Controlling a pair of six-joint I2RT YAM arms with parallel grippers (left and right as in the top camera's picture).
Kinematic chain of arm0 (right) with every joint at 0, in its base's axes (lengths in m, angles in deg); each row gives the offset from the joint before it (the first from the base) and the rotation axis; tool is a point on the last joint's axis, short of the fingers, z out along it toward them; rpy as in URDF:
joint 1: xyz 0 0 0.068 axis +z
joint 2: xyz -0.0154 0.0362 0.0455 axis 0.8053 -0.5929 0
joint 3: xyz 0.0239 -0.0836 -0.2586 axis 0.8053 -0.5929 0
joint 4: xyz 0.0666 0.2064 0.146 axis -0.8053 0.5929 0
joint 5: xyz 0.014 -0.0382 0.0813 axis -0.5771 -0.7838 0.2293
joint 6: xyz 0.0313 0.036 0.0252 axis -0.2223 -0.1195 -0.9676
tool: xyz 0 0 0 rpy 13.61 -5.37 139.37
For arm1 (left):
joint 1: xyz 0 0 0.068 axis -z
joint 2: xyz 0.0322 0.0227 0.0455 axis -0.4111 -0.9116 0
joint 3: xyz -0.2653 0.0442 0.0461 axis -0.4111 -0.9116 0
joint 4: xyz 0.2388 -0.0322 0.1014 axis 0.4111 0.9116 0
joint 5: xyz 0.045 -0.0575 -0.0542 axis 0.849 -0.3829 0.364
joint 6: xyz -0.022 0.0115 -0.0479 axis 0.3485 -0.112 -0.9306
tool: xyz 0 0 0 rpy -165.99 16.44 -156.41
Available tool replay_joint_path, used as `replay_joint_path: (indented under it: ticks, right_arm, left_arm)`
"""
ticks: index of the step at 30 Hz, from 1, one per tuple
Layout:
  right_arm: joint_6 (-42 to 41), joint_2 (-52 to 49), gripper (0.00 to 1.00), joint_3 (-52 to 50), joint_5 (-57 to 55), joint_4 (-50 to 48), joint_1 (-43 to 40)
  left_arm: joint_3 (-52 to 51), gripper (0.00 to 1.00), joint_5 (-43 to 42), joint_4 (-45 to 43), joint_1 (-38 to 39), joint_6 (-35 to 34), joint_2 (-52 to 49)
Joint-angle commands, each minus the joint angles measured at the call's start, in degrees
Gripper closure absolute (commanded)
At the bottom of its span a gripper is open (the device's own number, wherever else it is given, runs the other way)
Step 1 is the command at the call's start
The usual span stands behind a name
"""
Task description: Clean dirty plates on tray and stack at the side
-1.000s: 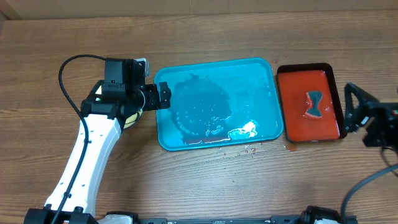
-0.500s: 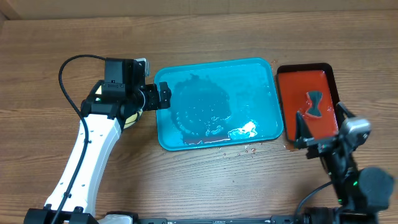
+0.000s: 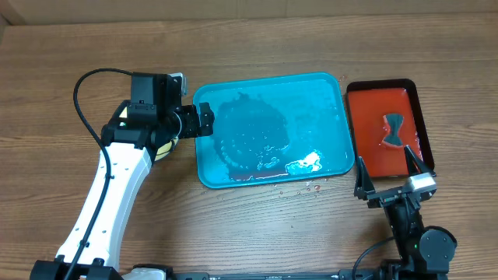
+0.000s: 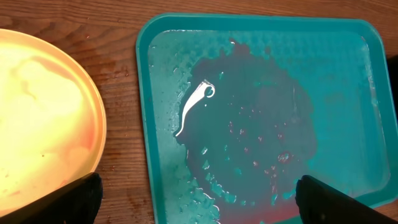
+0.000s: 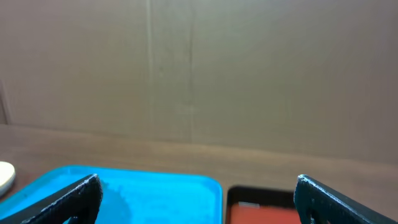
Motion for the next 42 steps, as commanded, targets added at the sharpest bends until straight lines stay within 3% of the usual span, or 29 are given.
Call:
replay_joint_path:
  ticks: [1,4,8,42]
  right_arm:
    - [-0.1,0.7,0.0,-0.7,-2.3,2.1,0.6]
    - [-0.2,0.7,0.0,-0.7,-1.6,9.0,0.6]
    - [-4.1,0.6,0.0,-0.7,-1.6,8.6,1.0]
    - [-4.1,0.6,0.0,-0.7,-1.6,8.6,1.0]
  left_arm:
    - [0.7,0.0,-0.2,0.0,0.2,1.3,-0.3]
    - [0.7,0.0,-0.2,0.0,0.2,1.3,-0.3]
    - [0.7,0.0,-0.2,0.0,0.2,1.3,-0.3]
    - [0.6,0.0,1.5,3.4,0.3,1.3,1.9]
